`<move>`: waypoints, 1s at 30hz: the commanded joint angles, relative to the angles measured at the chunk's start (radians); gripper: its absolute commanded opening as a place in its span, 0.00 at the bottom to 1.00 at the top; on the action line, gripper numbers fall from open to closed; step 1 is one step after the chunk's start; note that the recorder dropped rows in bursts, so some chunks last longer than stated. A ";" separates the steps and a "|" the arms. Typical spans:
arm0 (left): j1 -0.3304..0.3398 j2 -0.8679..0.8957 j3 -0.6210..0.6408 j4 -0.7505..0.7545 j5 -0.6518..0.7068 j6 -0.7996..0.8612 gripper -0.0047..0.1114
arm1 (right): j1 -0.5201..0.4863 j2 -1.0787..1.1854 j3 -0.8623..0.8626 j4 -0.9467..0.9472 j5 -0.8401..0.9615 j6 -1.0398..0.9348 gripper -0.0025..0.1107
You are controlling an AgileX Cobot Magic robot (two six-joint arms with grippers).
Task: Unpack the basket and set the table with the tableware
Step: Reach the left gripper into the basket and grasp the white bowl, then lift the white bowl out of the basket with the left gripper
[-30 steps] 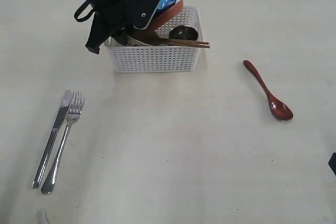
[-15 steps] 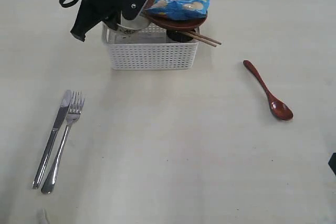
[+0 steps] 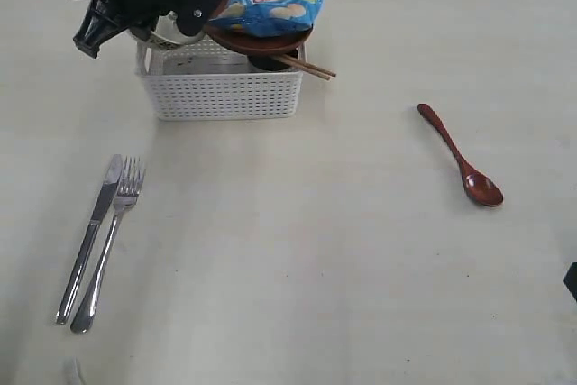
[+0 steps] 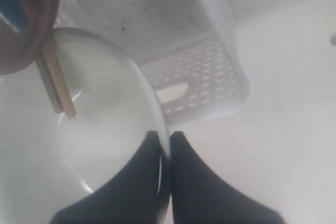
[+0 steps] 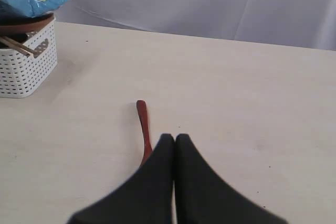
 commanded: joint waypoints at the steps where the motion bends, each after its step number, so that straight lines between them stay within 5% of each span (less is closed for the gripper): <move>1: 0.003 -0.021 -0.004 0.110 0.013 -0.093 0.04 | -0.007 -0.005 0.003 0.000 -0.001 0.004 0.02; 17: 0.009 -0.021 -0.004 0.285 0.028 -0.225 0.04 | -0.007 -0.005 0.003 0.000 -0.001 0.004 0.02; 30: 0.047 -0.021 -0.004 0.285 0.069 -0.340 0.04 | -0.007 -0.005 0.003 0.000 -0.001 0.004 0.02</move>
